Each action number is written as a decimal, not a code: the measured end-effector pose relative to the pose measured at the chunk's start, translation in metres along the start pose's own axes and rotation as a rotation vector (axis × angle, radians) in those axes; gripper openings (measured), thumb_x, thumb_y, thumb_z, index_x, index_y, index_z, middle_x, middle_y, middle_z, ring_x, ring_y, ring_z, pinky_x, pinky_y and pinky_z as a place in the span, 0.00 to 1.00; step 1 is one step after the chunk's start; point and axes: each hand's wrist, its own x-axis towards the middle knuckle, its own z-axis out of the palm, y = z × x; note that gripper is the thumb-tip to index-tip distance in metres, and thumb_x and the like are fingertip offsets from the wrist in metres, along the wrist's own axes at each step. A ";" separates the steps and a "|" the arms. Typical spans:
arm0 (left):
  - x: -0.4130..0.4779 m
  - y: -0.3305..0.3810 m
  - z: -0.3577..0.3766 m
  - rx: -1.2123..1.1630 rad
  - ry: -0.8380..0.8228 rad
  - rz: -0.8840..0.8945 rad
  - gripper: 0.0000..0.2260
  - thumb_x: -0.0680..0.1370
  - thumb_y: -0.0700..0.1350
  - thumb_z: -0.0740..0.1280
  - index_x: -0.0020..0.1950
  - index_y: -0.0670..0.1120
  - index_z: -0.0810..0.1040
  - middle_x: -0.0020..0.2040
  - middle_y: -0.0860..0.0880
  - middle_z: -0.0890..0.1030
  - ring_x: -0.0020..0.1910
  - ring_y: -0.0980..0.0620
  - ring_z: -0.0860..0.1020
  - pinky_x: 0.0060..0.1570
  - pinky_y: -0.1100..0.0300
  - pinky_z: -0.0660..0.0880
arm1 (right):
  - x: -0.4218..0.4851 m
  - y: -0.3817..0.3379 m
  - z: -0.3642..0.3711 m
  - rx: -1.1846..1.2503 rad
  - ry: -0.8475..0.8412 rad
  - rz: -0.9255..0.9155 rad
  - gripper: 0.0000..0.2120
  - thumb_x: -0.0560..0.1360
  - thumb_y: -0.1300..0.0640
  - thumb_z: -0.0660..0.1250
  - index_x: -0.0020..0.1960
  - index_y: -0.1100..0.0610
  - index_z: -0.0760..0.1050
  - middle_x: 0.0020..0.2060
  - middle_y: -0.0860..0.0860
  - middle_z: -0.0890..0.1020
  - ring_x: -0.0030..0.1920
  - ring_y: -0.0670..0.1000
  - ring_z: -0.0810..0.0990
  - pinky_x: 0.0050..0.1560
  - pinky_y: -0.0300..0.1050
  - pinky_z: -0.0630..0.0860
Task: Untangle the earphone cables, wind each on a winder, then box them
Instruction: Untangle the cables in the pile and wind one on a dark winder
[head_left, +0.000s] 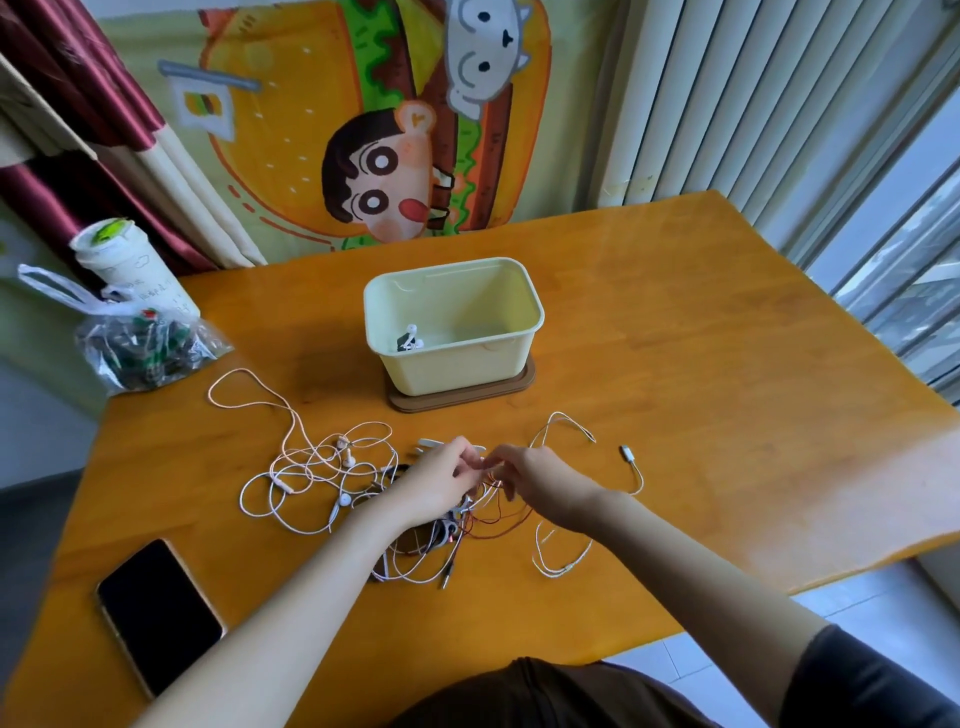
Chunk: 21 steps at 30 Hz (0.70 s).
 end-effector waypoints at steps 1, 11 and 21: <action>-0.001 -0.005 -0.001 0.034 0.015 0.000 0.03 0.81 0.46 0.60 0.50 0.48 0.73 0.44 0.50 0.77 0.39 0.55 0.73 0.39 0.63 0.69 | 0.001 0.001 0.000 -0.015 0.008 -0.006 0.11 0.81 0.59 0.56 0.60 0.60 0.73 0.40 0.51 0.78 0.39 0.49 0.77 0.37 0.33 0.70; -0.007 -0.010 0.006 0.116 0.098 0.079 0.06 0.78 0.37 0.62 0.45 0.47 0.74 0.42 0.50 0.78 0.39 0.53 0.75 0.39 0.58 0.73 | 0.007 -0.010 0.009 0.133 -0.021 -0.027 0.13 0.77 0.58 0.66 0.59 0.61 0.72 0.53 0.56 0.80 0.49 0.52 0.77 0.47 0.37 0.73; -0.007 -0.015 0.014 0.099 0.130 0.109 0.07 0.78 0.41 0.65 0.46 0.50 0.68 0.43 0.53 0.76 0.44 0.53 0.76 0.41 0.61 0.73 | 0.008 -0.006 0.013 -0.062 -0.084 0.002 0.11 0.76 0.55 0.66 0.56 0.59 0.78 0.48 0.54 0.83 0.47 0.52 0.80 0.50 0.48 0.78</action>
